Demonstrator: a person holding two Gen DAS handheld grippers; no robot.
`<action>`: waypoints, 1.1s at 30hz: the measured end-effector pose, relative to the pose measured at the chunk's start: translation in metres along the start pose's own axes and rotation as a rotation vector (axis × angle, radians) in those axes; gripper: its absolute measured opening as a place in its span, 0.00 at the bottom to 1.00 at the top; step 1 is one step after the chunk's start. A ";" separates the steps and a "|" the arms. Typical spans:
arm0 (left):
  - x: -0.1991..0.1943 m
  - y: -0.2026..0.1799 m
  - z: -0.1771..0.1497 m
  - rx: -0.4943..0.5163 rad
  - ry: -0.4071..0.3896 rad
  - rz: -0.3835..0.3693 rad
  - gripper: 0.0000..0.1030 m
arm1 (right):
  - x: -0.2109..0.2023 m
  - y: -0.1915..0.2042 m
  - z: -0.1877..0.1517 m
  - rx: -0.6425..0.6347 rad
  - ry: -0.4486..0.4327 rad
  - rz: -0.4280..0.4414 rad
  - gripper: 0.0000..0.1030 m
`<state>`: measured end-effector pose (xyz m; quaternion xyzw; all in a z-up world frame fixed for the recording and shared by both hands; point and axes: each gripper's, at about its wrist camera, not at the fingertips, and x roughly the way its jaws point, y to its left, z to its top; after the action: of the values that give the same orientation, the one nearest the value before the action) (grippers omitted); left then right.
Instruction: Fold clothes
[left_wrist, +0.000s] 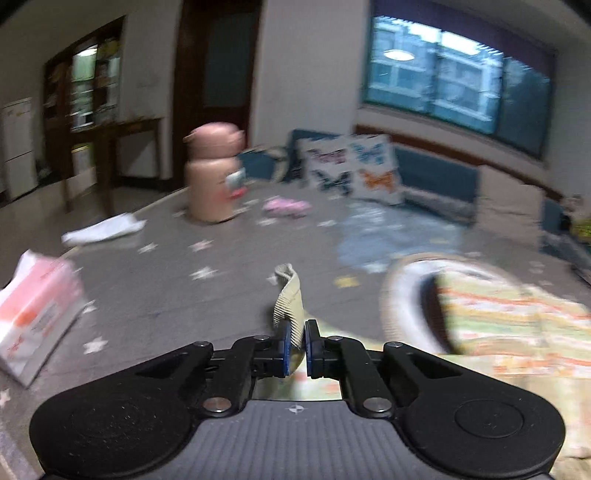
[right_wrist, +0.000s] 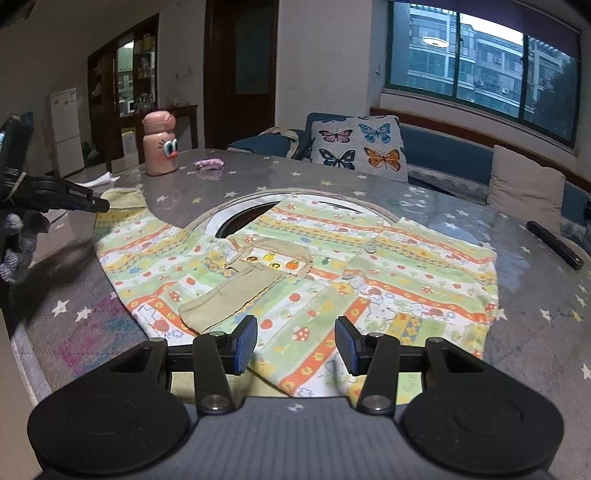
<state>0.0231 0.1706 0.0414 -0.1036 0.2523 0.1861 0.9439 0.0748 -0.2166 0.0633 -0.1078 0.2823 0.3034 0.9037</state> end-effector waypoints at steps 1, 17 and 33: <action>-0.007 -0.008 0.002 0.011 -0.010 -0.030 0.08 | -0.001 -0.002 0.000 0.009 -0.003 -0.003 0.46; -0.059 -0.171 -0.014 0.226 -0.007 -0.533 0.07 | -0.027 -0.055 -0.017 0.213 -0.047 -0.065 0.45; -0.059 -0.179 -0.058 0.441 0.044 -0.553 0.50 | -0.013 -0.076 -0.018 0.377 0.003 0.013 0.38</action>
<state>0.0226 -0.0263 0.0404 0.0343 0.2690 -0.1375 0.9527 0.1049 -0.2899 0.0576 0.0647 0.3364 0.2509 0.9054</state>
